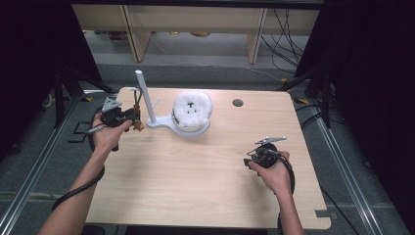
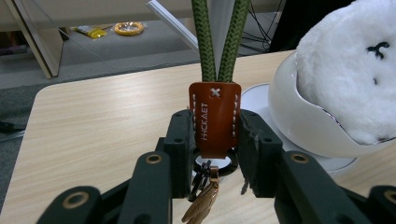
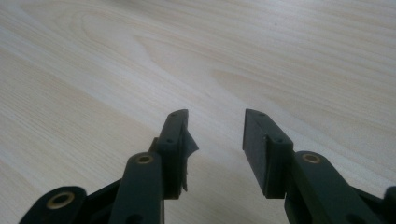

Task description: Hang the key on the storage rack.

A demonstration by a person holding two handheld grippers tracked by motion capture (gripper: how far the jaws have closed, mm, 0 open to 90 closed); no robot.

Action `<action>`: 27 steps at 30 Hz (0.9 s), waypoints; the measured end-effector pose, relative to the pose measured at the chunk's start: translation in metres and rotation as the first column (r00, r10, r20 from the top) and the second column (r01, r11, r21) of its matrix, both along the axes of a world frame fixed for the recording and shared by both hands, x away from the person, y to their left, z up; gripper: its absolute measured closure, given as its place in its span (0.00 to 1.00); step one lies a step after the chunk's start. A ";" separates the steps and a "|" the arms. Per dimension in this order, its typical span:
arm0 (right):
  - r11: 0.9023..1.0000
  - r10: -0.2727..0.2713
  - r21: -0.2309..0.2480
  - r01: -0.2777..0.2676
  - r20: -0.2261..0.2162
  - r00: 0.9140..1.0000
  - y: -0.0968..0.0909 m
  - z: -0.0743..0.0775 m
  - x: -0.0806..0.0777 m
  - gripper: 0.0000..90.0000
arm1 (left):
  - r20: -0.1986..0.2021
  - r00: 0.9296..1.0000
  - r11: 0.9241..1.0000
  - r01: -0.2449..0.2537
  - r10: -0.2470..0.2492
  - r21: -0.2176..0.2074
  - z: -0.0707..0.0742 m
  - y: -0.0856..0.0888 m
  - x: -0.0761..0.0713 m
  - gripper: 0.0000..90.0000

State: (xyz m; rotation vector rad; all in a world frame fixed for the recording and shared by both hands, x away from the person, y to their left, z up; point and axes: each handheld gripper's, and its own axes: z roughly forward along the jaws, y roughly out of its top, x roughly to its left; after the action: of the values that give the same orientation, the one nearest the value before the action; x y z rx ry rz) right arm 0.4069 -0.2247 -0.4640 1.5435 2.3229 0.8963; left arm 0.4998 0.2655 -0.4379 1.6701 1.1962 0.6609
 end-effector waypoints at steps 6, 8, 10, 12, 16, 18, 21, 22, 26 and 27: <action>1.000 -0.001 0.000 0.001 0.000 1.000 0.000 0.000 0.000 0.68 | 0.001 1.000 1.000 -0.001 0.001 0.011 -0.002 -0.002 0.002 0.72; 1.000 -0.001 0.000 0.001 -0.001 1.000 0.000 0.000 0.000 0.68 | 0.001 1.000 1.000 0.002 -0.002 0.015 -0.002 -0.002 0.003 0.70; 1.000 0.000 0.002 0.000 -0.001 1.000 0.000 0.000 0.000 0.68 | 0.002 1.000 1.000 0.004 -0.004 0.017 -0.003 -0.002 0.002 0.67; 1.000 0.002 -0.002 -0.002 0.001 1.000 -0.001 0.000 0.000 0.68 | 0.005 1.000 1.000 -0.002 0.002 0.020 -0.003 -0.001 0.000 0.64; 1.000 0.000 -0.003 0.000 -0.006 1.000 -0.001 0.001 0.000 0.68 | 0.007 1.000 1.000 -0.003 0.003 0.027 -0.004 0.003 -0.007 0.59; 1.000 -0.002 0.001 0.002 0.005 1.000 -0.001 0.001 -0.001 0.68 | 0.012 1.000 1.000 0.000 0.000 0.027 -0.004 0.005 -0.012 0.57; 1.000 -0.003 0.002 0.003 0.004 1.000 -0.001 0.001 -0.001 0.68 | 0.024 1.000 1.000 0.001 -0.002 0.029 -0.004 0.009 -0.020 0.54; 1.000 -0.005 0.002 0.005 0.006 1.000 -0.001 0.001 -0.001 0.67 | 0.029 1.000 0.999 0.002 -0.003 0.033 -0.005 0.012 -0.027 0.52; 1.000 -0.006 0.005 0.006 0.006 1.000 -0.001 0.001 -0.001 0.67 | 0.037 0.999 1.000 0.004 -0.005 0.030 -0.006 0.015 -0.036 0.49; 1.000 -0.012 0.008 0.012 0.006 1.000 0.000 0.000 -0.001 0.67 | 0.042 0.999 1.000 0.005 -0.007 0.028 -0.007 0.016 -0.040 0.49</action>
State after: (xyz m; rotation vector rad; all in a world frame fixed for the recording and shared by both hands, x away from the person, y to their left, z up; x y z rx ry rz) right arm 0.4061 -0.2249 -0.4635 1.5533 2.3066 0.9067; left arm 0.4601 0.2812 -0.4445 1.6740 1.1569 0.7080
